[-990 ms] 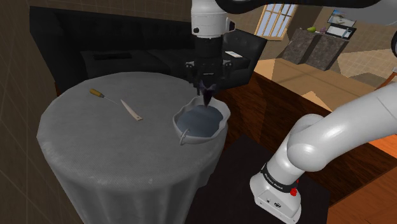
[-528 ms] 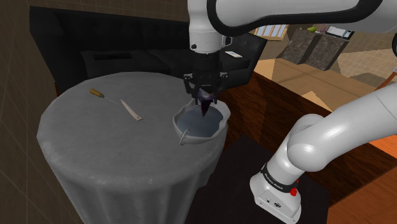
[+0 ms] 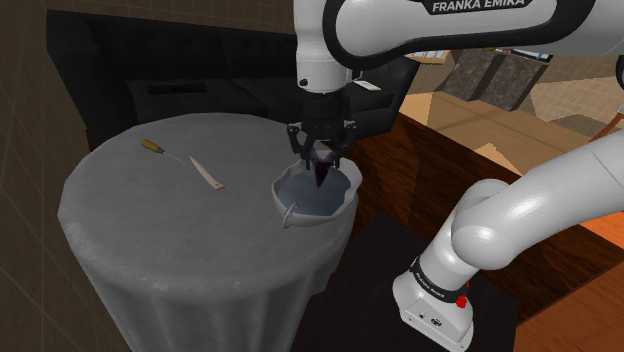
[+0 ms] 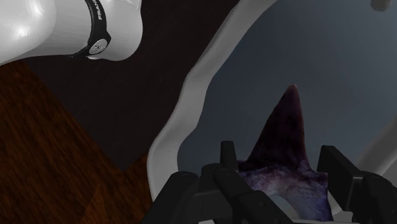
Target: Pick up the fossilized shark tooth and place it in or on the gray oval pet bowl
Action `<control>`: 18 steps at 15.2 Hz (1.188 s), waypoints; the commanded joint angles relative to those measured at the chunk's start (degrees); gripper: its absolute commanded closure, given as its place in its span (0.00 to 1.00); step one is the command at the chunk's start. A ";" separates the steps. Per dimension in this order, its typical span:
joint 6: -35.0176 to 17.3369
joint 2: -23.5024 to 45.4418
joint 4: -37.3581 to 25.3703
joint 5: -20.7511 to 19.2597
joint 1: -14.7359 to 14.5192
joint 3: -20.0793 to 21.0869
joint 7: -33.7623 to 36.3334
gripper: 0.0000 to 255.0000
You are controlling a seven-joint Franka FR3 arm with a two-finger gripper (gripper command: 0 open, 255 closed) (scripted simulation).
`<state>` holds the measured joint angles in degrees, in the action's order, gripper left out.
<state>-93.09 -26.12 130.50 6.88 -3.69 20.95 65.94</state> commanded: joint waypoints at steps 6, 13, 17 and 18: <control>-0.02 0.00 0.02 0.00 0.00 0.00 0.00 0.00; 6.78 1.94 -8.69 -0.79 0.49 -0.21 0.53 0.00; 6.77 1.95 -8.69 -0.79 0.49 -0.21 0.53 0.00; 6.77 1.95 -8.69 -0.79 0.49 -0.21 0.53 0.00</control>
<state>-86.33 -24.17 121.82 6.10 -3.20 20.74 66.48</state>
